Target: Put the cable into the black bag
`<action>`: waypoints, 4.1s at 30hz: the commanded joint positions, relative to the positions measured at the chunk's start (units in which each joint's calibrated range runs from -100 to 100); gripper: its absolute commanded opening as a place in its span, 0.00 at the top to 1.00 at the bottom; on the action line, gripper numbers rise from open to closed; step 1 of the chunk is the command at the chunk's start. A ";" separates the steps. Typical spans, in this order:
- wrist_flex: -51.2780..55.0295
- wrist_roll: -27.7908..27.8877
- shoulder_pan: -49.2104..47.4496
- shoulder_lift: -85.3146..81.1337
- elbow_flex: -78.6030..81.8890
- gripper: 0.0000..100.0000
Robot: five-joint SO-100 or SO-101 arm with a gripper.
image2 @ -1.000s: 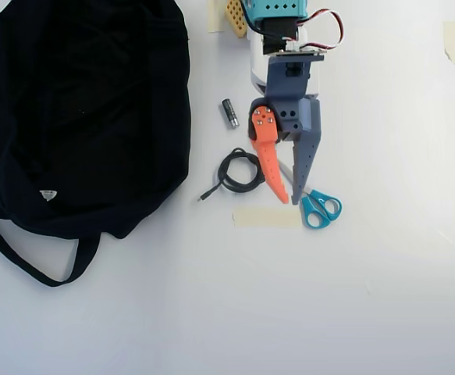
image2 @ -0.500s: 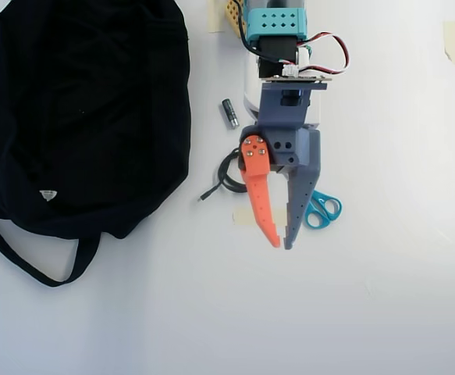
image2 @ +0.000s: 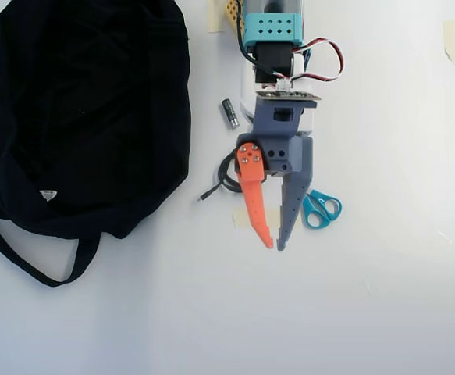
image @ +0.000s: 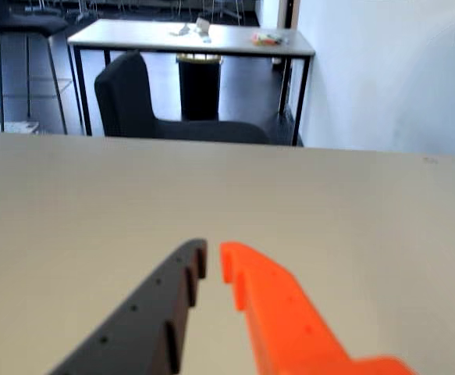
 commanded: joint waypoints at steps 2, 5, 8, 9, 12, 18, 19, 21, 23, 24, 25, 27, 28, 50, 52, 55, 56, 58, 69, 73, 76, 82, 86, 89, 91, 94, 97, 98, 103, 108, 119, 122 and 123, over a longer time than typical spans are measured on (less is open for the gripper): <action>0.33 0.24 -0.08 -1.79 1.03 0.97; 1.53 0.24 0.14 -1.79 1.39 0.97; 9.46 0.24 -0.31 -2.12 -0.22 0.97; 12.65 0.24 -0.46 -2.87 -0.85 0.97; 23.15 0.24 -1.05 -5.27 -1.48 0.98; 44.86 0.24 -0.53 -10.67 -1.75 0.98; 48.39 0.24 -0.53 -11.41 -1.75 0.98; 55.63 0.24 -0.53 -12.58 -1.75 0.98; 63.29 0.24 -0.53 -12.74 -1.75 0.98; 67.17 0.24 -0.53 -12.74 -1.75 0.97; 70.70 0.24 -0.61 -12.74 -1.75 0.97; 76.04 0.24 -0.90 -12.08 -1.75 0.98; 77.93 0.29 -0.90 -12.08 -1.75 0.98; 87.41 12.56 1.49 -11.75 -0.76 0.97; 87.41 13.98 2.54 -11.25 -0.67 0.97; 87.41 14.45 2.91 -10.75 -0.40 0.97; 87.41 14.45 2.91 -10.58 -0.40 0.97; 87.24 14.35 2.98 -10.42 -0.49 0.97; 82.59 16.76 3.21 -6.35 -0.40 0.95; 82.59 19.17 3.21 -3.95 -1.30 0.87; 81.12 20.64 4.11 -2.62 -2.02 0.82; 75.78 24.94 6.95 0.04 -2.11 0.79; 75.26 26.98 8.07 2.94 -4.36 0.74; 75.26 27.67 8.00 5.93 -7.68 0.70; 75.61 27.77 7.47 8.00 -10.11 0.68; 75.69 28.40 6.50 10.74 -12.35 0.67; 75.78 28.40 6.28 12.74 -13.16 0.67; 75.69 28.40 6.28 13.15 -13.25 0.67; 75.18 27.67 5.38 13.48 -13.25 0.67; 75.18 23.94 3.28 14.56 -13.16 0.67; 75.18 17.49 2.31 17.55 -13.07 0.67; 75.18 17.49 3.06 18.54 -13.16 0.67; 75.09 17.49 3.36 18.71 -13.16 0.67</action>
